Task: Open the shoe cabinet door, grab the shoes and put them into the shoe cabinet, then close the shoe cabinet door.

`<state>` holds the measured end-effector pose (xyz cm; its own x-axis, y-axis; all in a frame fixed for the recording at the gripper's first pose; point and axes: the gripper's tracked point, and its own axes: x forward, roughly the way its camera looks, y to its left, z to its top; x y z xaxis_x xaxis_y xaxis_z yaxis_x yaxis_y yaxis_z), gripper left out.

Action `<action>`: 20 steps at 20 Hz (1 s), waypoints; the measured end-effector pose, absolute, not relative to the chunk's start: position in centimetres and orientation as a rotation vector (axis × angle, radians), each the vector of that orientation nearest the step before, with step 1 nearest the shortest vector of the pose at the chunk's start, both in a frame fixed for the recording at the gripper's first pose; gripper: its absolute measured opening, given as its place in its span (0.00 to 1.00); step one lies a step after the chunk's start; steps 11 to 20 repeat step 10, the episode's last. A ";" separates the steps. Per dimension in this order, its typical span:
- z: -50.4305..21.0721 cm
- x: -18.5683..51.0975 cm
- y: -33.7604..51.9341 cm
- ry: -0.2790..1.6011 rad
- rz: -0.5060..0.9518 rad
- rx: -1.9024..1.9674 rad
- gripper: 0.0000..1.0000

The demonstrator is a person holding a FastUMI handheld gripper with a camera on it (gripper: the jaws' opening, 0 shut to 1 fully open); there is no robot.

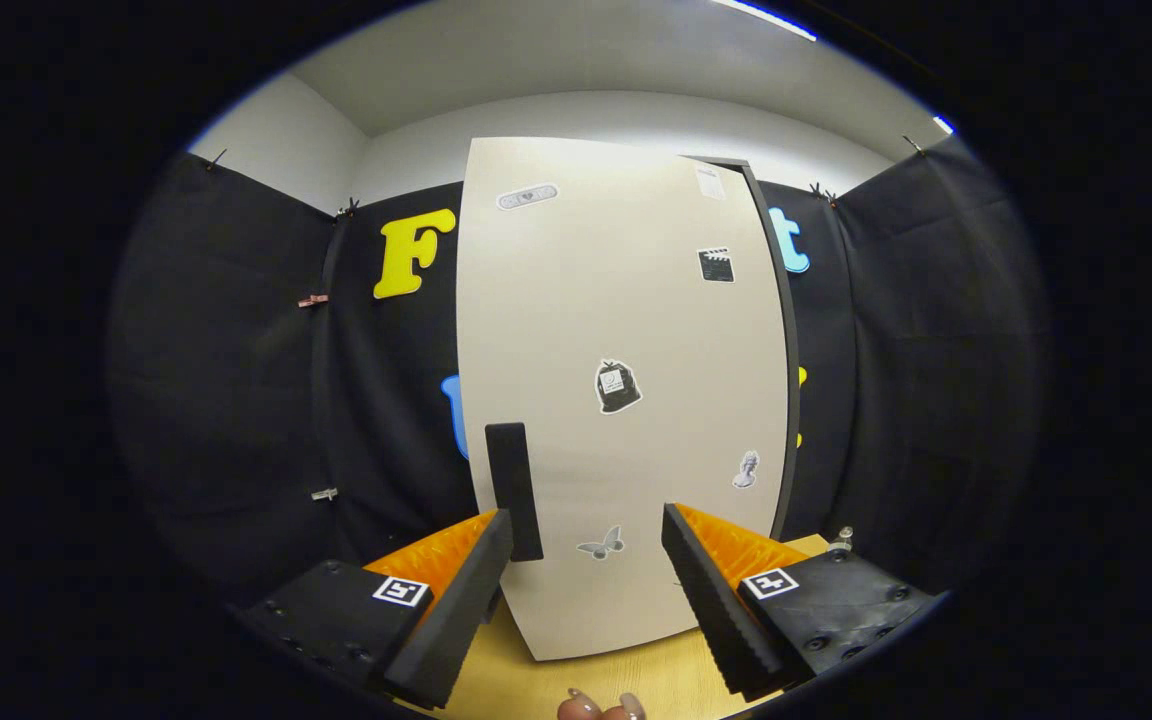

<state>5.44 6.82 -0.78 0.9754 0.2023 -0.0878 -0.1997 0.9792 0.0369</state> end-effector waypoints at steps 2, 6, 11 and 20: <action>-0.7 5.7 7.0 0.090 0.195 0.019 0.98; -0.6 5.5 6.9 0.084 0.179 0.006 0.98; -0.5 5.3 7.0 0.081 0.163 -0.001 0.98; -0.5 5.3 7.0 0.081 0.163 -0.001 0.98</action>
